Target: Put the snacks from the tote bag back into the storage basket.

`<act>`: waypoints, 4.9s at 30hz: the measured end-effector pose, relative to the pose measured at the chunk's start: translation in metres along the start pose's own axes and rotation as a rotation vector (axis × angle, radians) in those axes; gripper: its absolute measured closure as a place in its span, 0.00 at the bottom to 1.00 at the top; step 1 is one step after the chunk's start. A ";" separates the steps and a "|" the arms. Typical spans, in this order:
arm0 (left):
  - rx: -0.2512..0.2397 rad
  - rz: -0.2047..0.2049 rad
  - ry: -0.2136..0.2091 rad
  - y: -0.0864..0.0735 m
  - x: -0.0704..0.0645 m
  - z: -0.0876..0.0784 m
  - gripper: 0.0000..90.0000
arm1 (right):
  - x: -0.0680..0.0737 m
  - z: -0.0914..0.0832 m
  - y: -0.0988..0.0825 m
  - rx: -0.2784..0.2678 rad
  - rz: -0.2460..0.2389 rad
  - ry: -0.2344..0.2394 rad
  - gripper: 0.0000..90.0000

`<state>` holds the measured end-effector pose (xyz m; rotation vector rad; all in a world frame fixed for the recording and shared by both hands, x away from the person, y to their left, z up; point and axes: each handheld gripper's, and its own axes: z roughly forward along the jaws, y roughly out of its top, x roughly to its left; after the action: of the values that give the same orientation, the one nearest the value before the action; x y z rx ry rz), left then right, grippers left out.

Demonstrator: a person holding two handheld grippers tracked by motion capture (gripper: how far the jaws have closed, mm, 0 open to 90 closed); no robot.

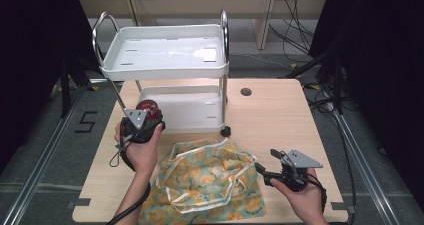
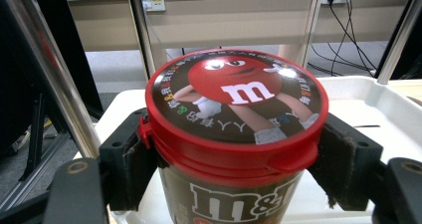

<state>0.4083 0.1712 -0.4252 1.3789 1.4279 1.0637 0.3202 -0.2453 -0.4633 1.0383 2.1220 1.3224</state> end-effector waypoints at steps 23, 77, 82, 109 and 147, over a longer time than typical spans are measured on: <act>0.012 -0.002 0.005 -0.001 0.006 0.008 0.28 | 0.000 0.000 -0.001 -0.008 -0.004 -0.007 0.29; 0.033 -0.009 -0.047 -0.004 0.001 0.032 0.28 | 0.000 0.000 0.000 -0.005 -0.015 -0.008 0.29; 0.039 -0.009 -0.048 -0.005 0.000 0.035 0.28 | 0.001 0.001 -0.001 -0.002 0.001 0.005 0.29; 0.075 0.018 -0.043 -0.010 -0.002 0.043 0.28 | 0.000 0.000 0.000 0.002 -0.020 0.000 0.29; 0.106 0.016 -0.052 -0.022 -0.004 0.056 0.28 | 0.002 0.000 -0.001 0.003 -0.001 0.004 0.29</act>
<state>0.4560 0.1675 -0.4611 1.4847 1.4553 0.9667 0.3192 -0.2440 -0.4639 1.0362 2.1283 1.3222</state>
